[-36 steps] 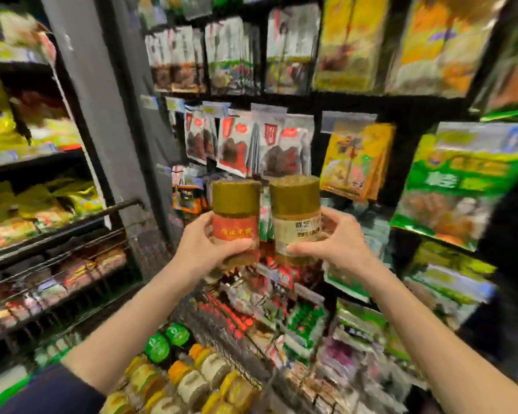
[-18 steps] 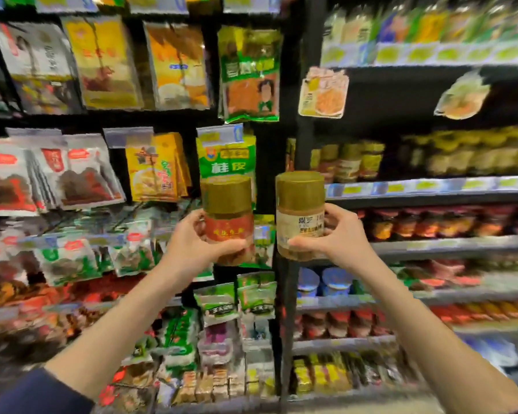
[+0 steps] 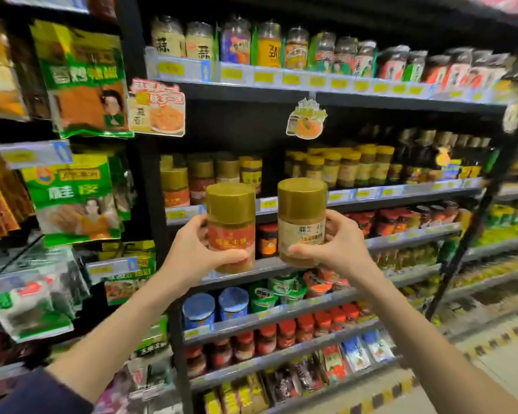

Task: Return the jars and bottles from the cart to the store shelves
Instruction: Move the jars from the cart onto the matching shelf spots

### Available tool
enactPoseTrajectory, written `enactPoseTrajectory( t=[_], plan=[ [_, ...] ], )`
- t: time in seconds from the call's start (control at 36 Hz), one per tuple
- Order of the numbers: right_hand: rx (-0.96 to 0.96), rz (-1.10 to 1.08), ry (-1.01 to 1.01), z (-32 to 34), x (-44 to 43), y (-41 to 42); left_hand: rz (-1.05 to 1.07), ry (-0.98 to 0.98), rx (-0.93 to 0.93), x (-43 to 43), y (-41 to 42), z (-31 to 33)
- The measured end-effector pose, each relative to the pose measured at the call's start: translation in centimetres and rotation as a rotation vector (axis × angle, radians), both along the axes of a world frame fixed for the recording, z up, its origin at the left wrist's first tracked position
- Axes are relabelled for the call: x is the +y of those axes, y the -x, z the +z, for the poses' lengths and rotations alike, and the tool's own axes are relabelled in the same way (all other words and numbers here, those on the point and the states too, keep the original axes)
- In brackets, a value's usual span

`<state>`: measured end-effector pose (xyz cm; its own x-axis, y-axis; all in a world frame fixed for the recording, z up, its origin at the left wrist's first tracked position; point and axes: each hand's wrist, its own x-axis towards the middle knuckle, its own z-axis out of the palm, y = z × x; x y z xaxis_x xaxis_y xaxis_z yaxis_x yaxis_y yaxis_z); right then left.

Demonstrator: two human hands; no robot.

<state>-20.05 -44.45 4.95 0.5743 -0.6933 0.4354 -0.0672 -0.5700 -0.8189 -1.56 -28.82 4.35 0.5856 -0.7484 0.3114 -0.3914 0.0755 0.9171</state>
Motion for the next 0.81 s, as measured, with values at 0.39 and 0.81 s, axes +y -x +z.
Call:
enactPoseTrajectory(
  t=[0.39, 0.81],
  plan=[
    [0.002, 0.023, 0.034, 0.2, -9.1, -3.7, 0.110, 0.019, 0.023, -7.8, -1.9, 0.1],
    [-0.093, 0.047, 0.057, 1.6, -14.1, -16.3, 0.246, 0.030, -0.106, -13.0, -12.8, 2.4]
  ],
)
